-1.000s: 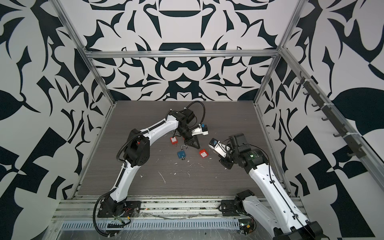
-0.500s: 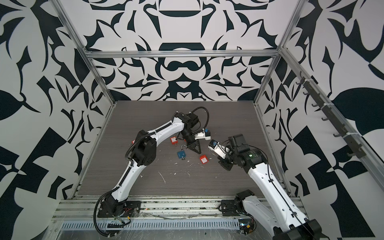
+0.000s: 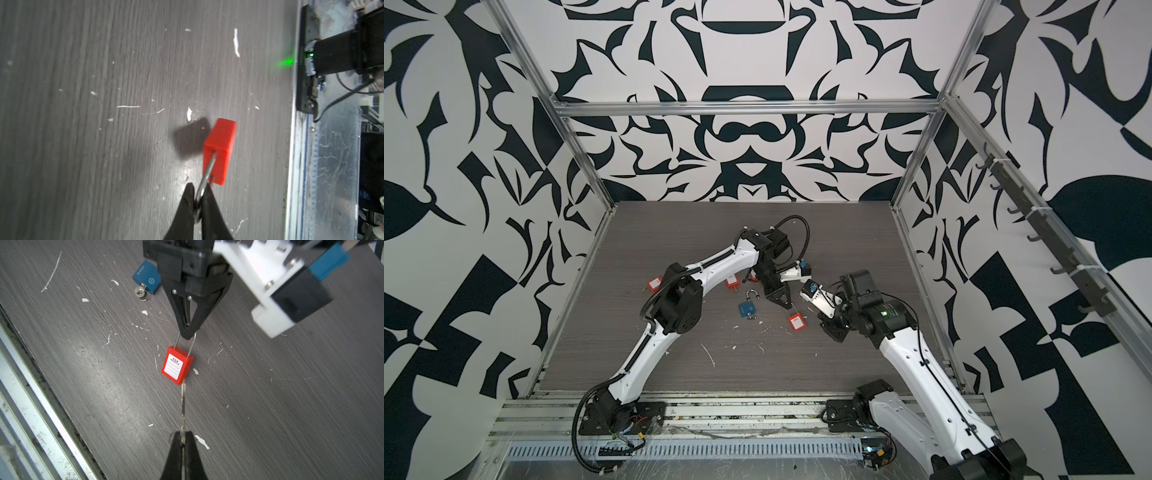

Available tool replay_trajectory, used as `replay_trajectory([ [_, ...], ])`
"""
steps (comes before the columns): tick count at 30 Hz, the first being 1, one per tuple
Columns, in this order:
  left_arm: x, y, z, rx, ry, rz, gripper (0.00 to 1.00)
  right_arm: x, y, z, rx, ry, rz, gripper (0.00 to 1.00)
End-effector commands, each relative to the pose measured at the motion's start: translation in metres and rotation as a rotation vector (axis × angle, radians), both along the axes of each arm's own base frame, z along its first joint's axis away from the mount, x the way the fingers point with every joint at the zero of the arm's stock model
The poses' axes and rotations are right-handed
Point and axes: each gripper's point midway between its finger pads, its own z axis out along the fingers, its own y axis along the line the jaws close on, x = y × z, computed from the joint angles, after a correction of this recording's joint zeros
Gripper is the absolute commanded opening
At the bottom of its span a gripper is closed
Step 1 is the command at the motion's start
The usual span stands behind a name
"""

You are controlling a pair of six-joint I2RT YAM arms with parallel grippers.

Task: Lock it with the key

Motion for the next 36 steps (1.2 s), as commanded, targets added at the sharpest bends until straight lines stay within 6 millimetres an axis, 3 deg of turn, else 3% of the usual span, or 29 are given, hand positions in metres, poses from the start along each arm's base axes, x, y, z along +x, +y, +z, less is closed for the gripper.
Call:
replay_trajectory([
  [1,0.006,-0.001,-0.016,0.054,-0.044,0.01,0.12,0.004,0.002,0.003,0.029,-0.031,-0.017,0.0],
  [9,0.017,-0.015,-0.035,0.102,-0.172,0.037,0.1,0.011,-0.003,0.004,0.016,-0.062,-0.055,0.0],
  [17,0.032,-0.026,-0.047,0.117,-0.257,0.073,0.11,0.032,-0.011,0.028,0.053,-0.173,-0.186,0.0],
  [27,0.055,-0.045,-0.039,0.034,-0.352,0.066,0.31,0.037,-0.014,0.018,0.021,-0.147,-0.203,0.0],
  [30,0.068,-0.046,-0.019,-0.004,-0.38,0.099,0.35,0.037,-0.017,0.018,0.006,-0.143,-0.22,0.0],
  [33,0.086,-0.046,0.02,-0.098,-0.423,0.156,0.41,0.038,-0.018,0.019,0.003,-0.133,-0.233,0.0],
  [36,0.103,-0.033,0.059,-0.19,-0.427,0.244,0.44,0.041,-0.014,0.022,0.04,-0.106,-0.262,0.0],
])
